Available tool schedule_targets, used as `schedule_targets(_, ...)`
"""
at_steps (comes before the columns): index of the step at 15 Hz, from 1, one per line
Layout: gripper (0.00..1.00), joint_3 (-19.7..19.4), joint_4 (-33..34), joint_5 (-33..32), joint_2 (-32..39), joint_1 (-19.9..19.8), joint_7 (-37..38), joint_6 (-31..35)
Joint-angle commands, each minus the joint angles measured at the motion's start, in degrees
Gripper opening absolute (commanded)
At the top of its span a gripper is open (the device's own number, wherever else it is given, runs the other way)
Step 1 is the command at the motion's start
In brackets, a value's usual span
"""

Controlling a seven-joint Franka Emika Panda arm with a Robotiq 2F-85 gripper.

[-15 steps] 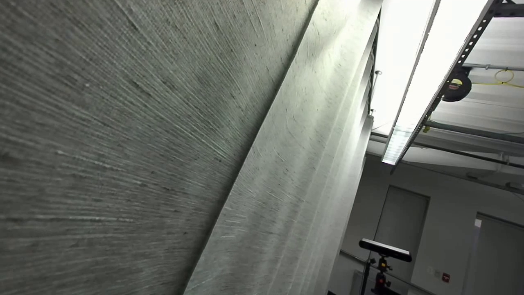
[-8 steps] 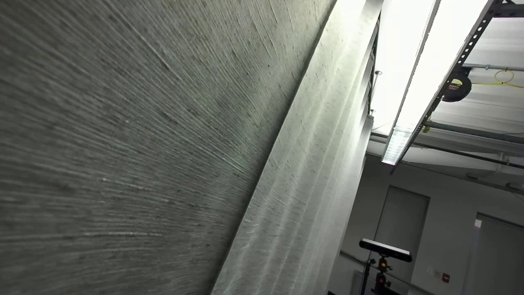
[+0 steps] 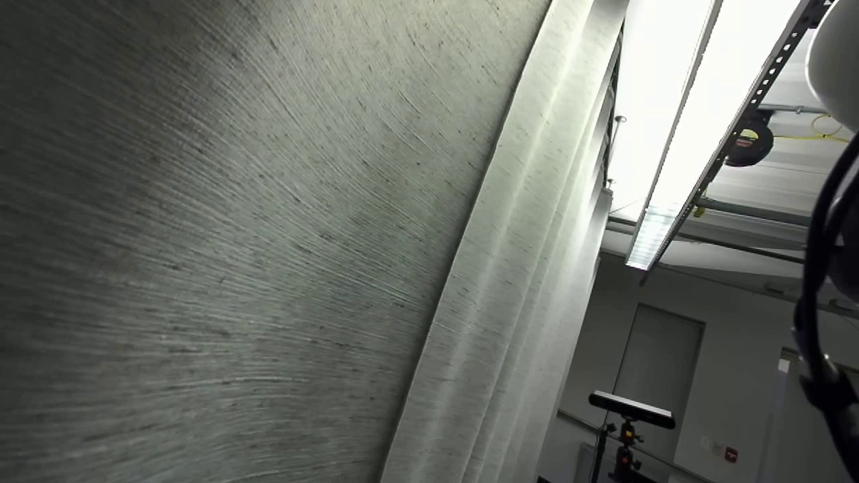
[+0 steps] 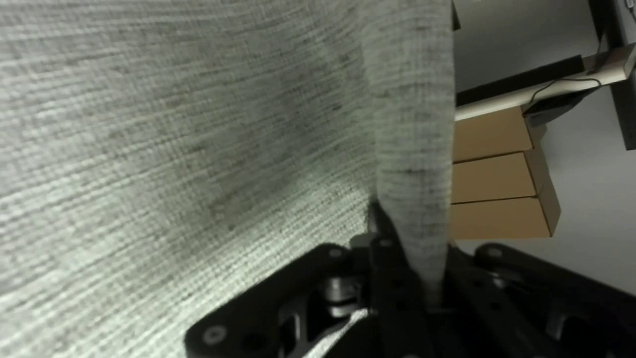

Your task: Close the curtain

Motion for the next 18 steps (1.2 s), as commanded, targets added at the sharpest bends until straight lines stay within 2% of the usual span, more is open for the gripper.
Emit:
schedule_targets(1,0.01,4.4,-4.2,-3.3,3.0,-5.9,-1.8,-5.8)
schedule_targets(7,0.01,17.1,-6.8,-10.3,4.0,-23.0,0.1,-9.5)
schedule_targets(9,0.30,22.0,-8.2,-14.0,4.8,-29.3,1.3,-10.3)
schedule_targets(13,0.60,31.3,-14.0,-24.7,8.7,-39.4,5.6,-22.8)
schedule_targets(15,0.75,35.1,-16.5,-28.8,11.8,-42.0,6.9,-31.3)
schedule_targets(18,0.97,39.3,-18.9,-29.6,16.0,-43.3,7.0,-44.7)
